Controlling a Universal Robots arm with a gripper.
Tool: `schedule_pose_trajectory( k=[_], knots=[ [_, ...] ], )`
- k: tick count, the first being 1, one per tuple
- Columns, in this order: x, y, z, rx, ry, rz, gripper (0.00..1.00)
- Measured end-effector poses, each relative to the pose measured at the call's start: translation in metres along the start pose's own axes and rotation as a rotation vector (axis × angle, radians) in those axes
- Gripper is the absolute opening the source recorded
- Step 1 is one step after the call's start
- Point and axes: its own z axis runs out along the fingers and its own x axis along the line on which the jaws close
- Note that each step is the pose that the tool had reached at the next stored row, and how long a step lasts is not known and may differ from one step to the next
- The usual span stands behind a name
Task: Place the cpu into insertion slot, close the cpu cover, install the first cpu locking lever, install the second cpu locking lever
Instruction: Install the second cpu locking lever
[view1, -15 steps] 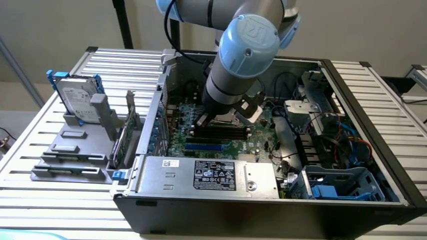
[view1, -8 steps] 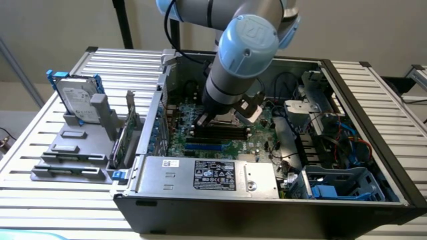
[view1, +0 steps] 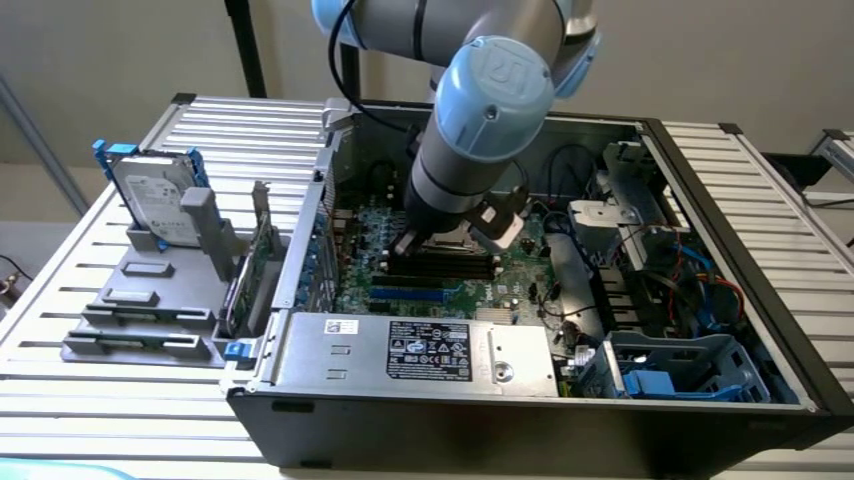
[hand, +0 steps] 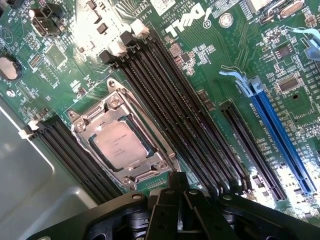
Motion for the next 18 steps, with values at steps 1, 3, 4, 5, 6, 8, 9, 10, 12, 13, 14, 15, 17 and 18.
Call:
schedule_pose_trajectory(
  k=[1,3,4,5,6,8,9,10,12,13,14,15,17,18],
  knots=[
    [-0.0002,0.0002,0.0006,-0.0005,0.0002,0.0,0.11],
    [-0.0005,0.0007,0.0018,-0.0011,0.0005,-0.001,0.11],
    [-0.0007,0.0009,0.0024,-0.0013,0.0006,-0.002,0.11],
    [-0.0009,0.0011,0.003,-0.0015,0.0006,-0.002,0.11],
    [-0.001,0.0012,0.0034,-0.0015,0.0007,-0.002,0.11],
    [-0.0012,0.0015,0.0042,-0.0018,0.0007,-0.003,0.11],
    [-0.0014,0.0016,0.0046,-0.0018,0.0007,-0.003,0.11],
    [-0.0015,0.0016,0.0049,-0.0018,0.0006,-0.003,0.11],
    [-0.0019,0.0015,0.0055,-0.0016,0.0002,-0.004,0.11],
    [-0.0022,0.0013,0.0058,-0.0016,0.0001,-0.004,0.11],
    [-0.0024,0.0011,0.006,-0.0015,0.0,-0.004,0.11],
    [-0.0026,0.001,0.0063,-0.0012,0.0001,-0.005,0.11],
    [-0.003,0.0008,0.0067,-0.001,-0.0003,-0.006,0.11],
    [-0.0031,0.0008,0.0069,-0.0009,-0.0004,-0.006,0.11]
  ],
)
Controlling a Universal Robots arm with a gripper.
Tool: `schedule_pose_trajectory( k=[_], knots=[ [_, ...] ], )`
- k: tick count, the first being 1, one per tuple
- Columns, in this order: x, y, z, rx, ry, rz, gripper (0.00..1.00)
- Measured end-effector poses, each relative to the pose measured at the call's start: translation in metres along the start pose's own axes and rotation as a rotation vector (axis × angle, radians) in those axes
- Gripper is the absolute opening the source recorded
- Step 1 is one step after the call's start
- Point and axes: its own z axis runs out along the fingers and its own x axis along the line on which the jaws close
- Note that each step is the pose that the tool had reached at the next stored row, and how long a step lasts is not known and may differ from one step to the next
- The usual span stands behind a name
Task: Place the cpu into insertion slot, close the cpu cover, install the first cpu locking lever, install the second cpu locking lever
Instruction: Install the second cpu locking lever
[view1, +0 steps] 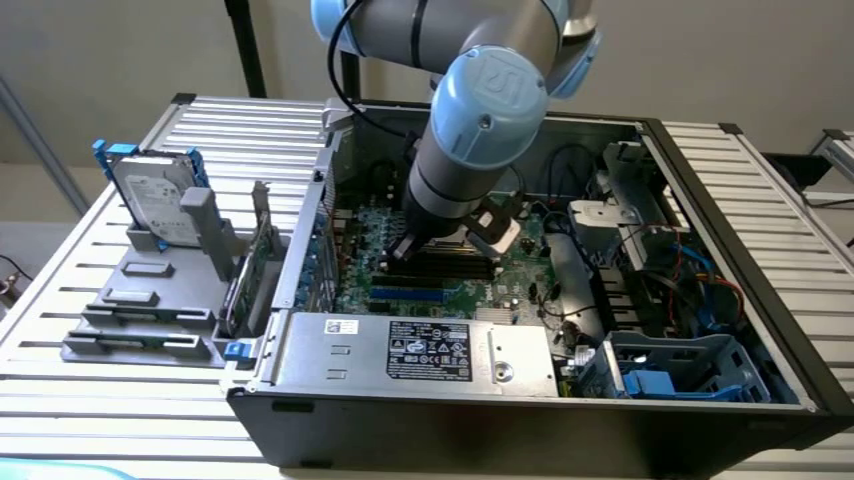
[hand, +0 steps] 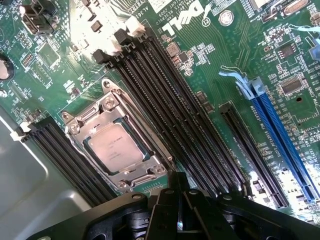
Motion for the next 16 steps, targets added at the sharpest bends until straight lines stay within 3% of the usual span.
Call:
schedule_pose_trajectory(
  k=[12,16],
  knots=[
    [0.0017,-0.0013,0.0023,0.0003,0.0002,-0.001,0.11],
    [0.0019,-0.0014,0.0025,-0.0029,-0.004,0.0,0.11]
  ],
)
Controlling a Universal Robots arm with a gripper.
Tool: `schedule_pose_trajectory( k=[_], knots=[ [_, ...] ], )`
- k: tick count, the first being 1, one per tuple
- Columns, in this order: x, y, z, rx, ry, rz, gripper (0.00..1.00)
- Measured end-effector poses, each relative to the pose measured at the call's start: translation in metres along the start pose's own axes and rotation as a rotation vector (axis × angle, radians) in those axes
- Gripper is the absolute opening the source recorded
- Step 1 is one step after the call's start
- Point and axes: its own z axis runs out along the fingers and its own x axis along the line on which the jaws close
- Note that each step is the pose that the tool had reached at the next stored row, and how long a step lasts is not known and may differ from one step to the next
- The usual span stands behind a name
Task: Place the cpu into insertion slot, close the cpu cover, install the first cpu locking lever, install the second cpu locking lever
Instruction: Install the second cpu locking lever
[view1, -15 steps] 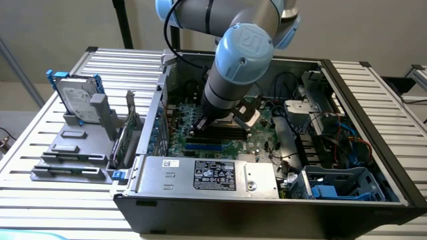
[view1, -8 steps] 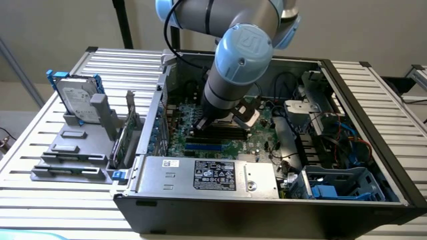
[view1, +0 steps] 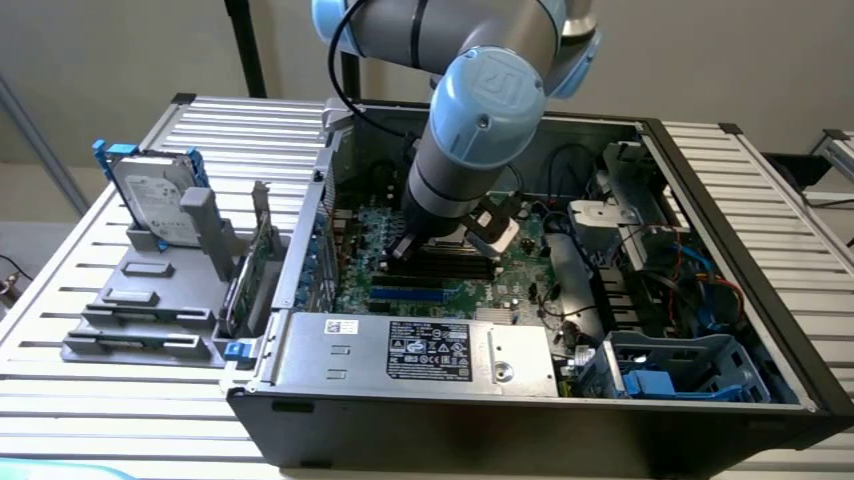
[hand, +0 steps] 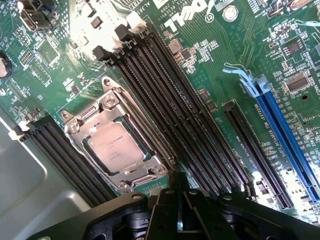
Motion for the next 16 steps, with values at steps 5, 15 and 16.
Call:
schedule_pose_trajectory(
  k=[5,15,16],
  knots=[
    [0.0,-0.0001,-0.0002,-0.0116,-0.0163,0.003,0.11],
    [0.006,-0.0081,-0.0218,-0.018,-0.0252,0.004,0.11],
    [0.006,-0.0092,-0.0242,-0.0179,-0.0253,0.004,0.11]
  ],
)
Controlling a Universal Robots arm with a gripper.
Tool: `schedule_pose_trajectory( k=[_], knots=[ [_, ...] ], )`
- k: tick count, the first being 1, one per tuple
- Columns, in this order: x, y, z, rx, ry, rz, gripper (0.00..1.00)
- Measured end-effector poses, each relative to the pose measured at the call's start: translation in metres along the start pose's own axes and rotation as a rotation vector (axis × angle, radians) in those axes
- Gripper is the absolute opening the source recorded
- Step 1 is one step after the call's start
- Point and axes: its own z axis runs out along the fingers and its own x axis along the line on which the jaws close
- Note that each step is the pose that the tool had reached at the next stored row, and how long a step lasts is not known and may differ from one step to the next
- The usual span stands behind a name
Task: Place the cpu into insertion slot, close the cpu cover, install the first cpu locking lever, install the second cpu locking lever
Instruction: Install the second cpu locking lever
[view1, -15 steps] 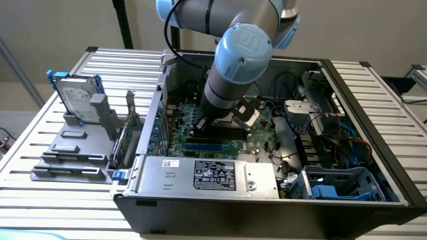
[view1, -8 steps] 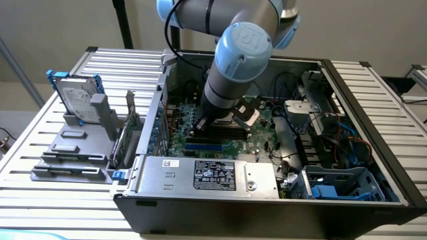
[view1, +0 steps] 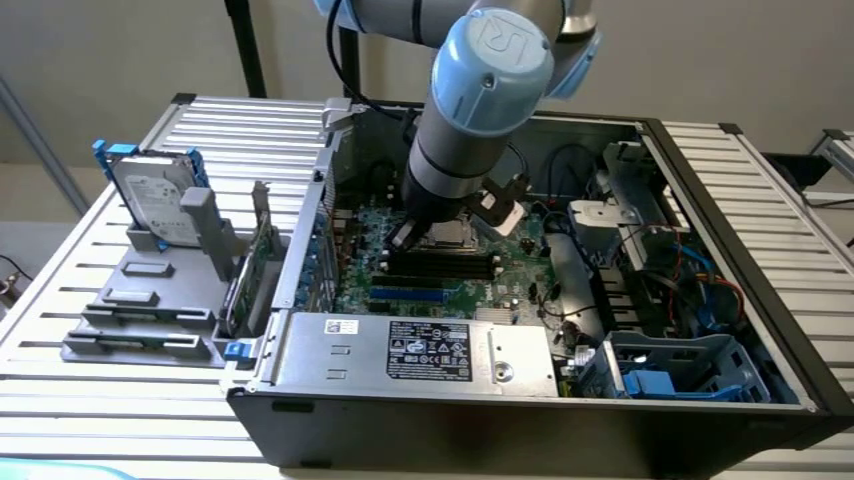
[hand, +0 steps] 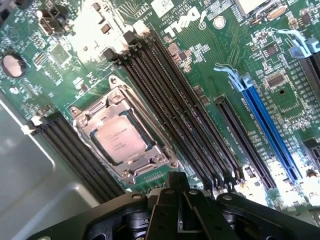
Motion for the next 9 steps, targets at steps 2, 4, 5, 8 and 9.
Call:
schedule_pose_trajectory(
  k=[2,4,5,8,9],
  knots=[
    [0.0006,-0.0011,-0.0028,0.0,-0.0001,0.0,0.11],
    [0.0006,-0.0012,-0.0028,0.0001,0.0002,0.0,0.11],
    [0.0006,-0.0012,-0.0028,0.0001,0.0003,0.0,0.11],
    [0.0005,-0.0012,-0.0028,0.0001,0.0002,0.0,0.11],
    [0.0005,-0.0012,-0.0028,0.0001,0.0001,0.0,0.11]
  ],
)
